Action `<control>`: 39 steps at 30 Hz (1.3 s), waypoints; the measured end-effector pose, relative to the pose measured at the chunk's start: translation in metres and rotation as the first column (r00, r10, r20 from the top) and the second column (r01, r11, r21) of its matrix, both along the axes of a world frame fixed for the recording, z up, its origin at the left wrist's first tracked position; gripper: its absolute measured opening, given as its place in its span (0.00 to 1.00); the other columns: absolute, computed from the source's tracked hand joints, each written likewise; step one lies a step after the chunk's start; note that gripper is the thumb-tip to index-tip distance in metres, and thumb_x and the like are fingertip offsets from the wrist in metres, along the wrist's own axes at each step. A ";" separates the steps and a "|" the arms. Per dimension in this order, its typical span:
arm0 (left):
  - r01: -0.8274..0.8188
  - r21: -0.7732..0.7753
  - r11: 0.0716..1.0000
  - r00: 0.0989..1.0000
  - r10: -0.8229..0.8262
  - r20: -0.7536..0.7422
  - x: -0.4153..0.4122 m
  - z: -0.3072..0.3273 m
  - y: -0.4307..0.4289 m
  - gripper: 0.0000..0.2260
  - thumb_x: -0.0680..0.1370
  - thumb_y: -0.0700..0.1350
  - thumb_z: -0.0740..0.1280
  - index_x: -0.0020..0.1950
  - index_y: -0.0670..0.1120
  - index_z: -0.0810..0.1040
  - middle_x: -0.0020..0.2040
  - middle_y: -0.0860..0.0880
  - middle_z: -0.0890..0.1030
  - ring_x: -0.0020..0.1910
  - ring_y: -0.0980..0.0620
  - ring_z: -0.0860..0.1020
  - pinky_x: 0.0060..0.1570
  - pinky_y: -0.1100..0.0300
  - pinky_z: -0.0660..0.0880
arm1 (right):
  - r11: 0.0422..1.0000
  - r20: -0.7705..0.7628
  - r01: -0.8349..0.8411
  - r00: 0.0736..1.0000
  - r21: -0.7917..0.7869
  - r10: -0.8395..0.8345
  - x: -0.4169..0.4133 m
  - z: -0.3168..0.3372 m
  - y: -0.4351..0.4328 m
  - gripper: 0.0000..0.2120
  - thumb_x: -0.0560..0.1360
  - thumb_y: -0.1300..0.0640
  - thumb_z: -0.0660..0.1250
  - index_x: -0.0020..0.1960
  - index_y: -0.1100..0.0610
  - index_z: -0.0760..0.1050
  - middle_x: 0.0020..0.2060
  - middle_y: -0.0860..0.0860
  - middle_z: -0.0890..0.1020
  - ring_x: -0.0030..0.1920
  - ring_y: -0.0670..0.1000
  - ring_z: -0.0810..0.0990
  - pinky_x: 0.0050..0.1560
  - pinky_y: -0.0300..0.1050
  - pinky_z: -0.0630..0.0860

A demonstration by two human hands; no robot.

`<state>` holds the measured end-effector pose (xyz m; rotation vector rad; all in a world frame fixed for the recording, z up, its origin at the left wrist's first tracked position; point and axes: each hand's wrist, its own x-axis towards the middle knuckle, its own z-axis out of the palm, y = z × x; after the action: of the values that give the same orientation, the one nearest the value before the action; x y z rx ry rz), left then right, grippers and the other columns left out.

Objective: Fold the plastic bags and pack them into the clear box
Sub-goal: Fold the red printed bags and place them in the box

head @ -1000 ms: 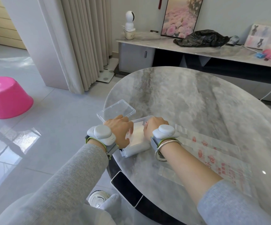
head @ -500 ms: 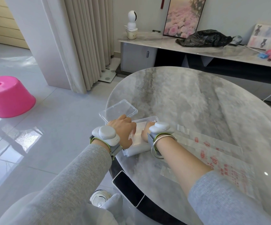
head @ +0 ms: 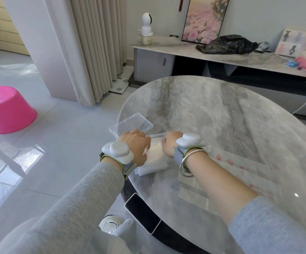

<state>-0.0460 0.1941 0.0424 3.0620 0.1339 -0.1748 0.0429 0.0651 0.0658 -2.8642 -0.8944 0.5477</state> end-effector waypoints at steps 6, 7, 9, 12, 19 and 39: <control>0.013 0.050 0.999 0.990 -0.020 0.141 0.006 0.006 -0.013 0.11 0.76 0.48 0.61 0.58 0.55 0.76 0.56 0.56 0.78 0.57 0.52 0.73 0.57 0.60 0.64 | 0.959 0.209 0.022 0.974 0.284 -0.085 0.015 0.020 -0.053 0.14 0.76 0.59 0.60 0.57 0.48 0.79 0.55 0.49 0.81 0.56 0.55 0.79 0.55 0.45 0.74; 0.019 0.050 0.999 0.988 -0.027 0.151 0.007 0.006 -0.017 0.11 0.77 0.47 0.61 0.58 0.55 0.76 0.56 0.56 0.78 0.57 0.52 0.73 0.56 0.60 0.63 | 0.949 0.228 0.011 0.970 0.315 -0.087 0.015 0.018 -0.067 0.14 0.76 0.60 0.60 0.57 0.48 0.79 0.55 0.48 0.81 0.55 0.54 0.78 0.55 0.45 0.74; 0.027 0.044 0.999 0.984 -0.034 0.177 0.009 0.006 -0.024 0.12 0.77 0.45 0.61 0.58 0.55 0.77 0.57 0.55 0.78 0.58 0.52 0.74 0.58 0.60 0.63 | 0.964 0.197 0.006 0.979 0.265 -0.060 0.016 0.007 -0.094 0.14 0.77 0.60 0.60 0.56 0.48 0.79 0.55 0.47 0.80 0.55 0.53 0.78 0.55 0.44 0.73; 0.091 0.014 0.996 0.975 -0.092 0.202 0.012 0.010 -0.041 0.13 0.77 0.43 0.60 0.58 0.54 0.77 0.58 0.54 0.77 0.59 0.51 0.74 0.59 0.61 0.62 | 0.996 0.119 0.018 0.992 0.089 -0.029 0.006 -0.018 -0.142 0.14 0.77 0.57 0.60 0.60 0.48 0.76 0.60 0.49 0.76 0.60 0.53 0.76 0.59 0.44 0.71; 0.423 0.073 0.903 0.857 -0.425 0.291 0.015 -0.002 -0.107 0.12 0.68 0.39 0.70 0.49 0.49 0.83 0.58 0.49 0.80 0.58 0.45 0.78 0.57 0.53 0.69 | 0.949 -0.020 0.143 0.988 -0.281 -0.154 -0.050 -0.075 -0.206 0.31 0.82 0.44 0.46 0.78 0.57 0.41 0.77 0.54 0.40 0.77 0.55 0.43 0.75 0.53 0.51; 0.444 0.084 0.892 0.896 -0.444 -0.018 -0.033 -0.091 -0.140 0.29 0.79 0.58 0.48 0.76 0.46 0.65 0.76 0.47 0.66 0.74 0.49 0.66 0.69 0.51 0.66 | 0.969 0.087 -0.069 0.992 -0.237 0.092 -0.057 -0.071 -0.254 0.35 0.78 0.40 0.56 0.77 0.58 0.53 0.75 0.54 0.58 0.75 0.54 0.55 0.72 0.50 0.59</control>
<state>-0.0792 0.0539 -0.0481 3.1241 -0.5821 -0.1939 -0.0138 -0.1889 -0.0050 -3.1011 -1.0298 0.5607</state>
